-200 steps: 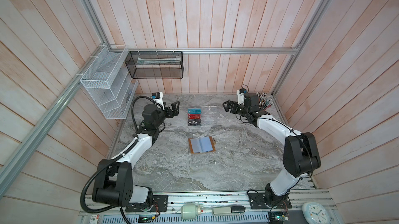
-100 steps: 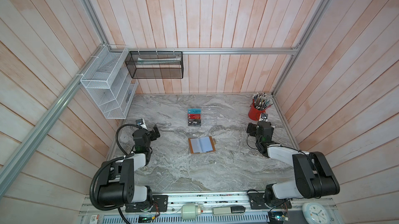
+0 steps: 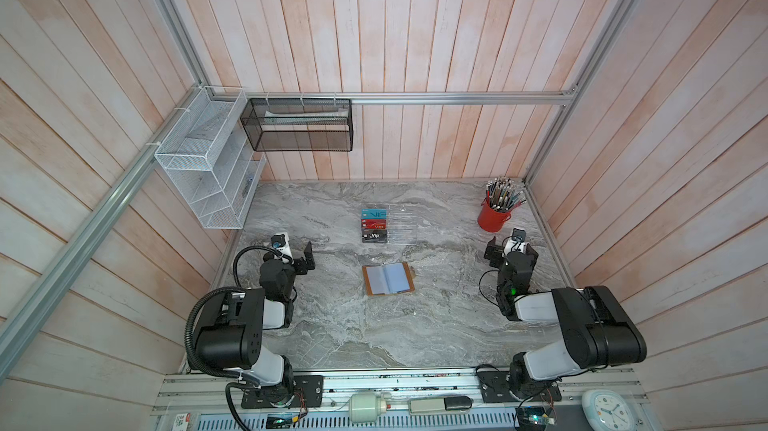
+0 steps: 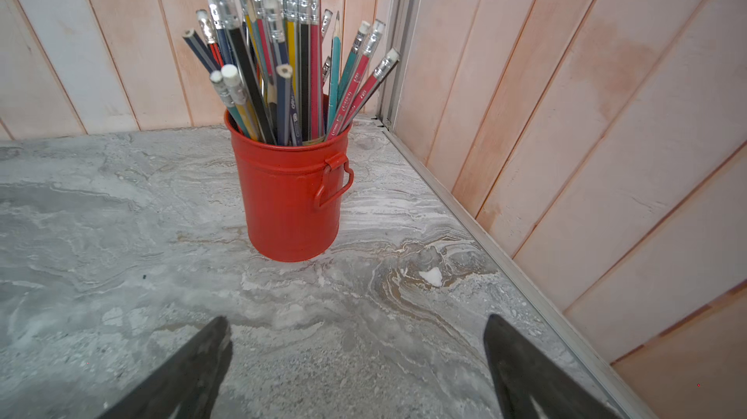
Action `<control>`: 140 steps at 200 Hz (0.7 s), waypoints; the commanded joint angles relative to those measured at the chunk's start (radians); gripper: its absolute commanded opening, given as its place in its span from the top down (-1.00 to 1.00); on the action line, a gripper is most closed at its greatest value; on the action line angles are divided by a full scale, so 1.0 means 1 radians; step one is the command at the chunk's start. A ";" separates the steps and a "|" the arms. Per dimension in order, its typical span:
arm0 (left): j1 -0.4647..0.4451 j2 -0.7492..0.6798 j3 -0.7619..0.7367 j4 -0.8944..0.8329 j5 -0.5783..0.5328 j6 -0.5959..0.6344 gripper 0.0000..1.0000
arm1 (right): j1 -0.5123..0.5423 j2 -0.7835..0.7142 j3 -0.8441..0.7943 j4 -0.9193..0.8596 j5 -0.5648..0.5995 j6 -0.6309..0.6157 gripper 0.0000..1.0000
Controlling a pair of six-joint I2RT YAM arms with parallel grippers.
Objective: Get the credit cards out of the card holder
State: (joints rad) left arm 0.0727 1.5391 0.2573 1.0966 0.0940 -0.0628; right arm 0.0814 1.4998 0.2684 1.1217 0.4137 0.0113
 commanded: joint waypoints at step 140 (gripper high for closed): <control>-0.020 0.003 0.006 0.056 -0.109 -0.006 -1.00 | -0.079 0.019 -0.047 0.125 -0.129 0.070 -0.96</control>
State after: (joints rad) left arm 0.0578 1.5391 0.2470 1.1503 0.0185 -0.0639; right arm 0.0059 1.5295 0.2115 1.2564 0.2935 0.0750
